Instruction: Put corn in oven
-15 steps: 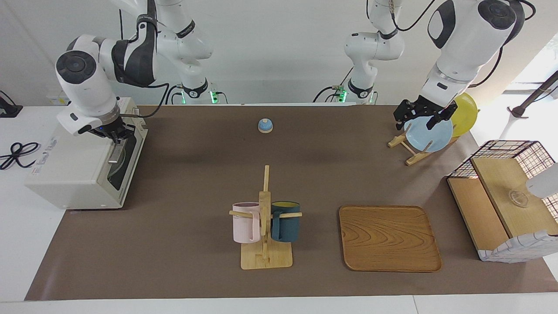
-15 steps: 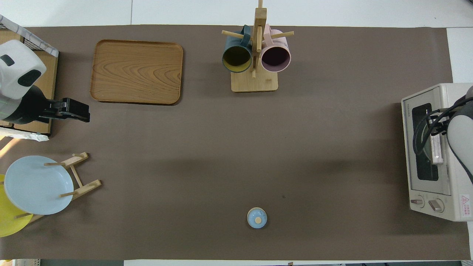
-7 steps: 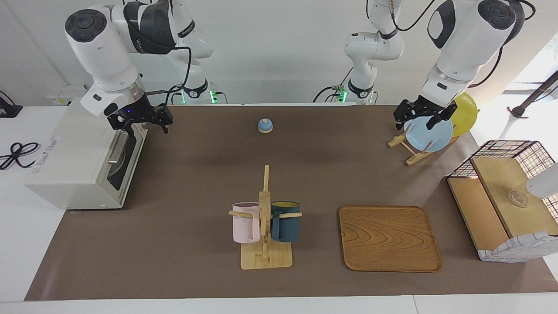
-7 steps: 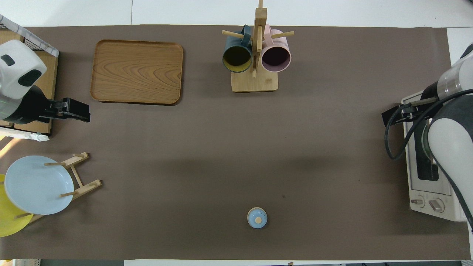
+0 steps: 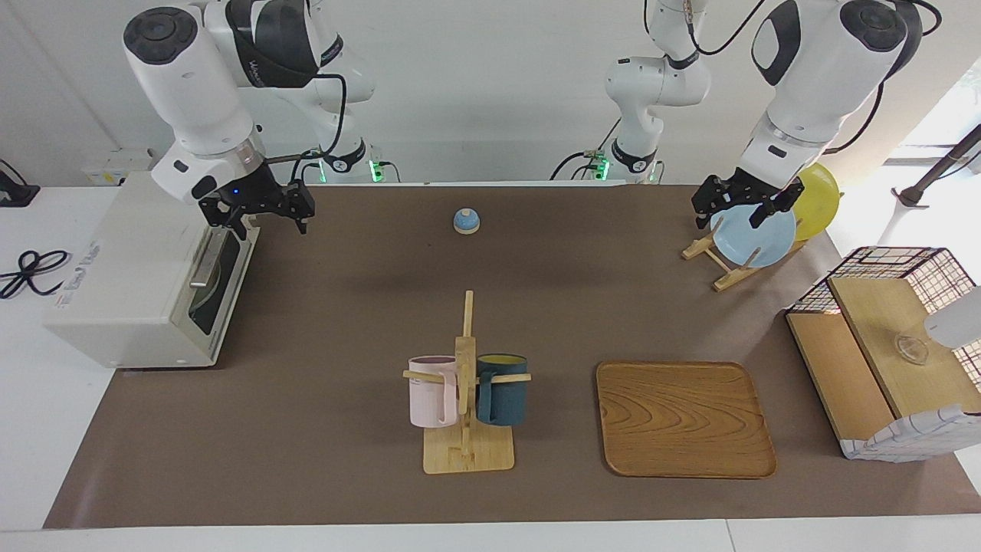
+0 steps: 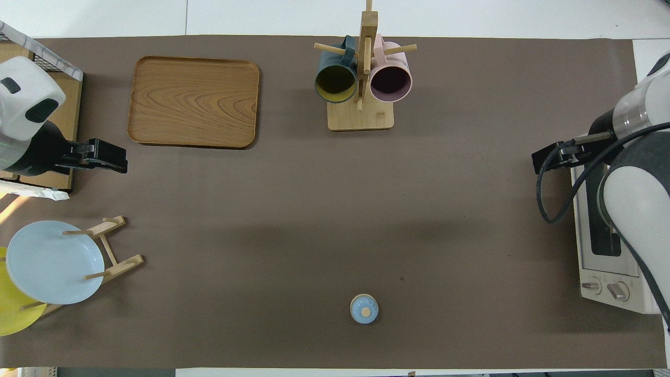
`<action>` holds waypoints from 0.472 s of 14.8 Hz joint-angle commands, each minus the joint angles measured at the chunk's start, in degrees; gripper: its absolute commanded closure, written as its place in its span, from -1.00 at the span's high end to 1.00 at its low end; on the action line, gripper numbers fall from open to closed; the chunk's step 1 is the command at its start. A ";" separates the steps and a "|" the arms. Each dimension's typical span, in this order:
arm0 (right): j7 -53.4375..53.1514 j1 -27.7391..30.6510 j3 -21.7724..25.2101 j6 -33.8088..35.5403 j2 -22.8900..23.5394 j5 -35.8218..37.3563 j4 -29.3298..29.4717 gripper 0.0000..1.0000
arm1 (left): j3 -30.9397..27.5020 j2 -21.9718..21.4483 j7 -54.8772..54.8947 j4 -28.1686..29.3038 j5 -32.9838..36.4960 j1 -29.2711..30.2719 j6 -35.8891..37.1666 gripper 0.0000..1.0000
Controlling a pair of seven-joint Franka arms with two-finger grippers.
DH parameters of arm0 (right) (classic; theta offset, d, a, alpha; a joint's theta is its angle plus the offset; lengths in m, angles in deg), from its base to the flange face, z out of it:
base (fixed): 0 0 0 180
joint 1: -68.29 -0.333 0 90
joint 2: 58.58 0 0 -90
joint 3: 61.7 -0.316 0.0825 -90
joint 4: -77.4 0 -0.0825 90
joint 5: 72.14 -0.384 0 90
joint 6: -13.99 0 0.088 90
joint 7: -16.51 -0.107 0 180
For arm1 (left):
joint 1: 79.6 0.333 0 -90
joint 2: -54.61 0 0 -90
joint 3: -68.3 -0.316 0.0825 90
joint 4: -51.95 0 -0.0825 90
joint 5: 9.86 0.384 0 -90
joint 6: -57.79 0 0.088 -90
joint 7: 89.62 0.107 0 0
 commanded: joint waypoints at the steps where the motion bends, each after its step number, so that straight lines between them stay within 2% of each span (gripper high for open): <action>1: -0.81 0.73 -0.29 1.46 1.45 -1.69 2.55 1.00 | 0.25 -0.63 0.48 -0.04 -0.49 0.77 0.67 1.00; 7: -1.78 0.64 -0.20 0.49 1.53 -1.26 2.64 1.00 | 0.25 -0.63 0.48 -0.04 -0.49 0.77 0.67 1.00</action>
